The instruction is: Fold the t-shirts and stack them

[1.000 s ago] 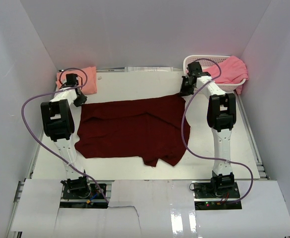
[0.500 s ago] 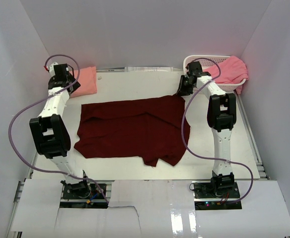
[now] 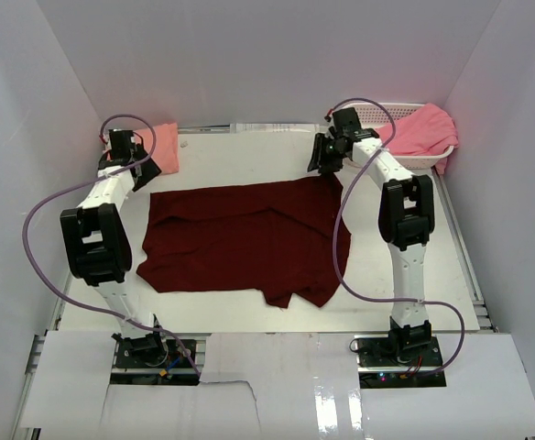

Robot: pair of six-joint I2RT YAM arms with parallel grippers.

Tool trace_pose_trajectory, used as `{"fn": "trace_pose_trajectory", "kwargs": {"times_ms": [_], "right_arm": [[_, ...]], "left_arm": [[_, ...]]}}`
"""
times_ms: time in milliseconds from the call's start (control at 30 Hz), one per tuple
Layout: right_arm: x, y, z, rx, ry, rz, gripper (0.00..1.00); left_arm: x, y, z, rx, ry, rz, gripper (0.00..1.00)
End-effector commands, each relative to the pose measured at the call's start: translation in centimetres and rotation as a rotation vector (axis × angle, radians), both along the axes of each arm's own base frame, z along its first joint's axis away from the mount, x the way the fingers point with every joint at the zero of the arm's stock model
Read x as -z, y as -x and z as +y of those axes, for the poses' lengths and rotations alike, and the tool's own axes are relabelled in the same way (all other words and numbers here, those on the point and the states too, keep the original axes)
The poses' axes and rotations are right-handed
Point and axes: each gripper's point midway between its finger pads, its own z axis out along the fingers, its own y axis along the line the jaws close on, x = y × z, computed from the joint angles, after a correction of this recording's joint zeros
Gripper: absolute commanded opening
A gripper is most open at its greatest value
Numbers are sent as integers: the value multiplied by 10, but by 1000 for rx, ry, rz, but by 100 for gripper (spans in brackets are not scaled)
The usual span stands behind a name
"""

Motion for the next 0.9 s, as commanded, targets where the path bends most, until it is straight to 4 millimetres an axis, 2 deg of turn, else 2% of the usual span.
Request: {"fn": "trace_pose_trajectory", "kwargs": {"times_ms": [0, 133, 333, 433, 500, 533, 567, 867], "right_arm": [[-28, -1, 36, -99, -26, -65, 46], [-22, 4, 44, -94, 5, -65, 47], [-14, 3, 28, -43, 64, -59, 47], [-13, 6, 38, -82, 3, -37, 45], [-8, 4, 42, -86, -3, -20, 39], [-5, 4, 43, -87, 2, -13, 31], [4, 4, 43, -84, 7, 6, 8], [38, 10, 26, -47, 73, 64, 8]], "left_arm": [[-19, -16, -24, 102, 32, -62, 60], [-18, -20, -53, 191, 49, -65, 60], [-16, -21, -69, 242, 47, -64, 60], [-13, -21, -73, 266, 60, -60, 60], [-8, -20, -79, 287, 82, -52, 60], [-6, -19, -80, 289, 87, -45, 60], [-2, -19, -80, 286, 91, -38, 60], [23, -2, -84, 258, 141, 35, 59]]}}
